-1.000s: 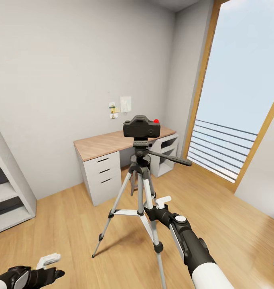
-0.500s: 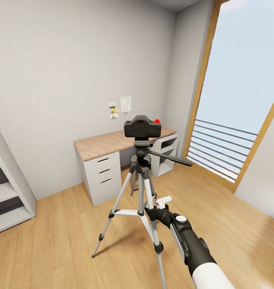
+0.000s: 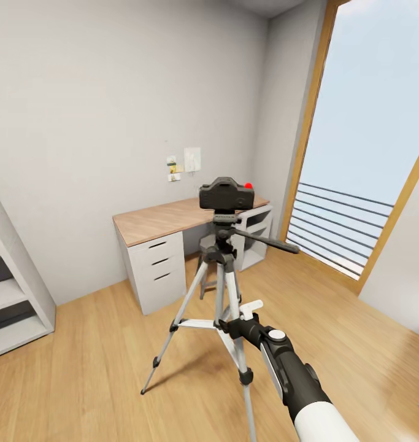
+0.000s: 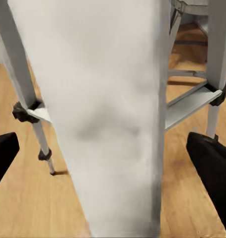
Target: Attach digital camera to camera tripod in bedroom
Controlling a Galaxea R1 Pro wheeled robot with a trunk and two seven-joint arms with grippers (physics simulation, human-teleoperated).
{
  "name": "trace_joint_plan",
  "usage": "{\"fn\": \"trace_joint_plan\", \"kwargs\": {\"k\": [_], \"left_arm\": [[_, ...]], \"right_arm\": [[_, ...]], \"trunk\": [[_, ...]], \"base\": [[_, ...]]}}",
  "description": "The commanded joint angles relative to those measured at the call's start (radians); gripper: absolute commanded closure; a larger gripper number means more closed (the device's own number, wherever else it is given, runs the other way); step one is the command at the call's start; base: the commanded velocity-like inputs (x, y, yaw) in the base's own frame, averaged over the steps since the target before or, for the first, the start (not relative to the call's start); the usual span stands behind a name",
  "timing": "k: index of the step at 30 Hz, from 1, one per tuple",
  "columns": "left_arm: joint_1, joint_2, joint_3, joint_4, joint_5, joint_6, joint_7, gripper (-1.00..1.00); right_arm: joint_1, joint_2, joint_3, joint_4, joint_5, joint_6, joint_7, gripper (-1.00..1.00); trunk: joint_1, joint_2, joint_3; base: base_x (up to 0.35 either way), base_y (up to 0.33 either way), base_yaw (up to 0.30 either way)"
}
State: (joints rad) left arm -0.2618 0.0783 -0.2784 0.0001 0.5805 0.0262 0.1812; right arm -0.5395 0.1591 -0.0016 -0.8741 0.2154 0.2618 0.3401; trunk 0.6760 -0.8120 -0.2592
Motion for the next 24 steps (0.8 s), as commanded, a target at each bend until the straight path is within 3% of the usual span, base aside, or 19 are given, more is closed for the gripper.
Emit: {"fn": "trace_joint_plan", "kwargs": {"k": [1,24], "left_arm": [[0.0,-0.002,-0.008,0.0,0.007,0.002,0.002,-1.0],[0.001,-0.012,-0.008,0.0,0.007,0.0,0.001,-1.0]], "right_arm": [[0.0,0.0,-0.001,-0.002,0.009,0.005,0.005,-1.0],[0.0,-0.001,-0.001,-0.003,0.011,0.005,0.005,-1.0]], "trunk": [[0.0,-0.001,-0.001],[0.0,-0.001,-0.001]], "base": [[0.0,0.0,0.0],[0.0,0.0,0.0]]}}
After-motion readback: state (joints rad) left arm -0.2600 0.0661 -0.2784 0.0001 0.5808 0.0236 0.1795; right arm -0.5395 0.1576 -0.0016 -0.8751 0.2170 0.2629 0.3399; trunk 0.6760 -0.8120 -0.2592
